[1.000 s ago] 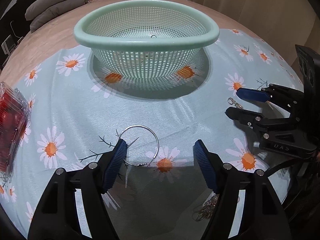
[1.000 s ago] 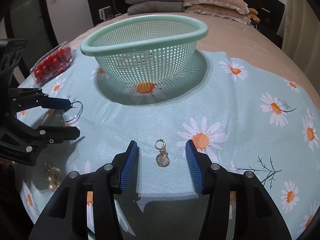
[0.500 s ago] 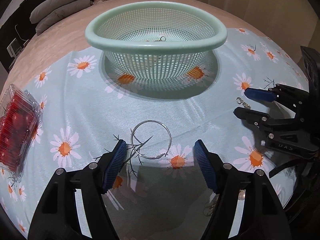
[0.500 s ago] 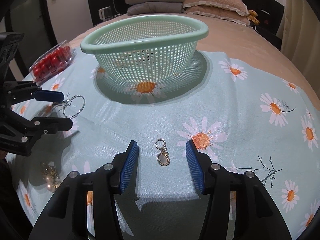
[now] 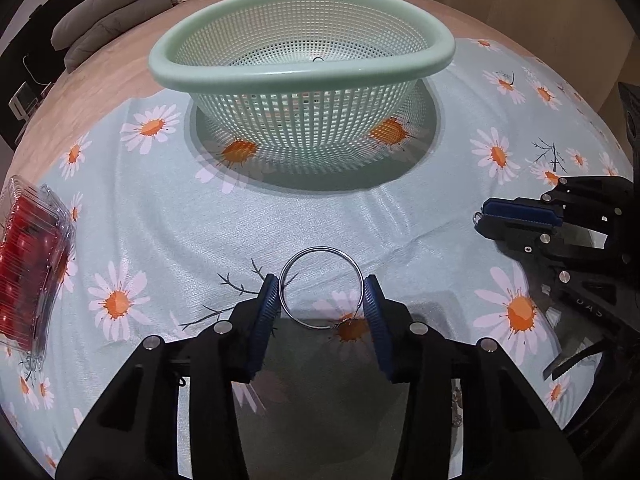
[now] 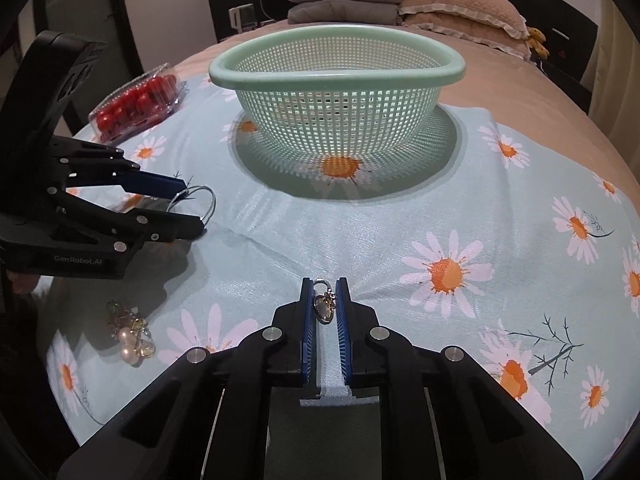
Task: Organize jewelry
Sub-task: 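Carry the hoop and charm in both grippers over the green basket, then open both grippers to drop the hoop and charm into the basket, then move both open grippers toward the pearl drop earrings on the sheet, then grasp a small earring with the left gripper while the right grasps a pearl earring, then carry both earrings in the grippers over the green basket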
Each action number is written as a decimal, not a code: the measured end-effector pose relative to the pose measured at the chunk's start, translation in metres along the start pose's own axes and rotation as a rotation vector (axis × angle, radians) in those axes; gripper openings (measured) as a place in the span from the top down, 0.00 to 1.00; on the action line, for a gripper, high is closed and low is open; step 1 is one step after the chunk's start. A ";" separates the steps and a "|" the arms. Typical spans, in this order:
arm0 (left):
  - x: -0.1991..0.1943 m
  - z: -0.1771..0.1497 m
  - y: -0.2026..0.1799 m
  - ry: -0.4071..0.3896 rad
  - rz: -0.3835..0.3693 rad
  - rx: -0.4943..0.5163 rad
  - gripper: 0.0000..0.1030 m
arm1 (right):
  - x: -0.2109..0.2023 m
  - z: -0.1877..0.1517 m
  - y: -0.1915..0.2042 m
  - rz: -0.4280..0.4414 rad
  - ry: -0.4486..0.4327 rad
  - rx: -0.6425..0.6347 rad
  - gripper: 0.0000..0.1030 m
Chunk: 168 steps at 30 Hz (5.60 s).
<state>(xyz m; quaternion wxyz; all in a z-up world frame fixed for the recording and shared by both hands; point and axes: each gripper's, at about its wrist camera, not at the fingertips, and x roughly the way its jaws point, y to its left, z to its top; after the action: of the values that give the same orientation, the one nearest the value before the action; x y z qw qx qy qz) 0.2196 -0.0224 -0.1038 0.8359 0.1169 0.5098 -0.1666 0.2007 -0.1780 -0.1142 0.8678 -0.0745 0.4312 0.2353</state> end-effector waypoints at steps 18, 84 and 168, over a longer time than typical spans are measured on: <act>-0.067 0.001 0.010 -0.084 0.041 0.006 0.57 | -0.074 0.013 0.020 0.001 -0.069 -0.149 0.90; -0.103 0.078 0.043 -0.186 0.149 0.004 0.06 | -0.087 0.123 -0.013 -0.072 -0.226 -0.079 0.51; -0.090 -0.044 0.028 -0.084 -0.047 -0.009 0.90 | -0.087 -0.003 0.018 0.149 -0.055 -0.321 0.90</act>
<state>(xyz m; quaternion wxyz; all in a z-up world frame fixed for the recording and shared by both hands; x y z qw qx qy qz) 0.1568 0.0333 -0.0430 0.8530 0.0942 0.4774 -0.1888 0.1449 -0.1931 -0.0462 0.8365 -0.1735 0.3685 0.3665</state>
